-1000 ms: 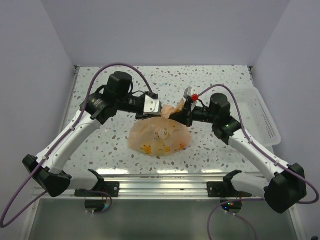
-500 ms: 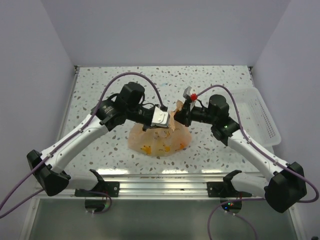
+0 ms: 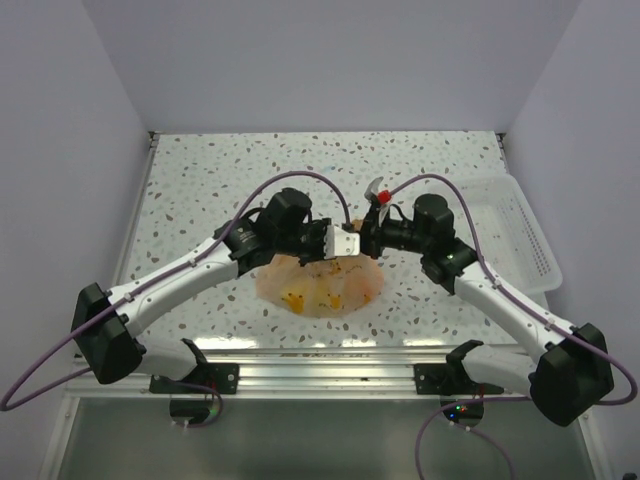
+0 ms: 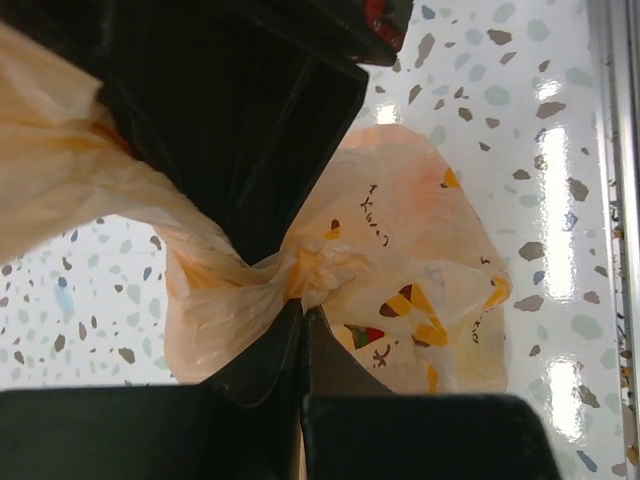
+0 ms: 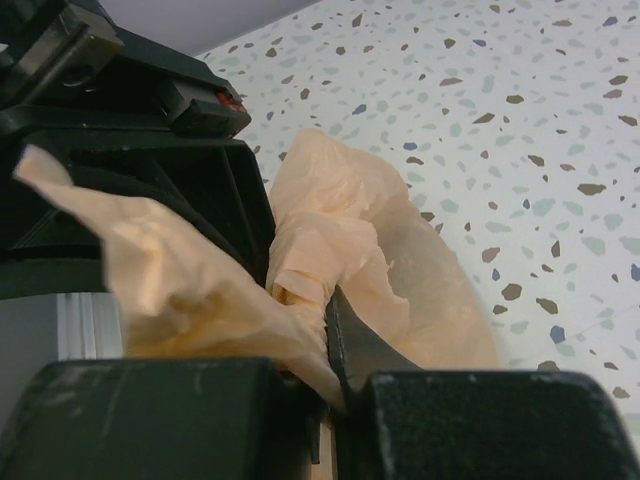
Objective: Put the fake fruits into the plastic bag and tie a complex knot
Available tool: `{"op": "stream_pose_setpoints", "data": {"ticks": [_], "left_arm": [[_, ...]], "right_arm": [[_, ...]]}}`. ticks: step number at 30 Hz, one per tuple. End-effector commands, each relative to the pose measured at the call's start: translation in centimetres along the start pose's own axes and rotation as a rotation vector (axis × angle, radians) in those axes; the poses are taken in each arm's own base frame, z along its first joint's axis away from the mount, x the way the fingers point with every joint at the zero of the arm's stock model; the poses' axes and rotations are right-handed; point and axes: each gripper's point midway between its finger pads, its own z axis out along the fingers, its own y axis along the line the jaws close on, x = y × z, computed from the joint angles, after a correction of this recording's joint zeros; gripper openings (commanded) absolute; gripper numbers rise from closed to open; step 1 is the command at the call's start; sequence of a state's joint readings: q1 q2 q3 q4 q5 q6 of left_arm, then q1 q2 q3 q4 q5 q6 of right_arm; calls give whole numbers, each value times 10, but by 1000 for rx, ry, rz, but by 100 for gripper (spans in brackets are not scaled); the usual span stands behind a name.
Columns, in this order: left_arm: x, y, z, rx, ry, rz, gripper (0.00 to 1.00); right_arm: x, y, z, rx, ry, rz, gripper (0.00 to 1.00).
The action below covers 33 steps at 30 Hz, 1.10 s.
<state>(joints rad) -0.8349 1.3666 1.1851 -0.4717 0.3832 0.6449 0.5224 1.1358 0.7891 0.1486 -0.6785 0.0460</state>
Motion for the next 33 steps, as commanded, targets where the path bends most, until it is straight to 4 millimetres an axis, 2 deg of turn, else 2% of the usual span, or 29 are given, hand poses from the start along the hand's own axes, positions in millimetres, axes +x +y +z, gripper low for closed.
{"op": "stream_pose_setpoints", "data": {"ticks": [1,4,5,6,8,11,13,16,21,23,24,25,26,27,28,29,33], "left_arm": [[50,2,2,-65,188,-51,0],[41,4,-1,-73,155,-48,0],[38,4,-1,-74,142,-49,0],[35,3,-3,-73,128,-49,0],[32,1,-4,-62,117,-52,0],[34,-3,-3,-39,123,-56,0],[33,-3,-2,-35,119,-58,0],[30,-3,-3,-33,112,-64,0],[28,0,-6,-37,116,-83,0],[30,-1,-5,-35,122,-85,0],[32,-2,-4,-33,128,-84,0],[35,-2,-3,-33,135,-85,0],[37,-1,-3,-37,143,-86,0],[41,0,-2,-50,161,-89,0],[45,2,-2,-65,176,-92,0],[52,4,0,-76,200,-99,0],[68,28,2,-227,253,-143,0]], "right_arm": [[-32,9,-10,-5,-88,-56,5],[-21,2,-13,22,-38,-95,39],[-12,-5,-17,40,-6,-106,66],[-7,-8,-20,49,9,-105,73],[0,-12,-25,54,26,-109,83],[10,-10,-21,17,43,-101,85],[13,-15,-13,9,35,-97,85],[20,-22,-4,-4,24,-144,83],[35,-20,2,-56,29,-184,82],[39,-21,7,-54,26,-189,77],[39,-22,8,-52,20,-192,71],[37,-22,9,-53,7,-203,53],[35,-22,10,-55,4,-202,45],[33,-17,10,-81,-3,-199,32],[29,-12,9,-104,-3,-198,13],[29,-7,8,-130,-1,-195,2],[29,21,0,-268,10,-153,0]]}}
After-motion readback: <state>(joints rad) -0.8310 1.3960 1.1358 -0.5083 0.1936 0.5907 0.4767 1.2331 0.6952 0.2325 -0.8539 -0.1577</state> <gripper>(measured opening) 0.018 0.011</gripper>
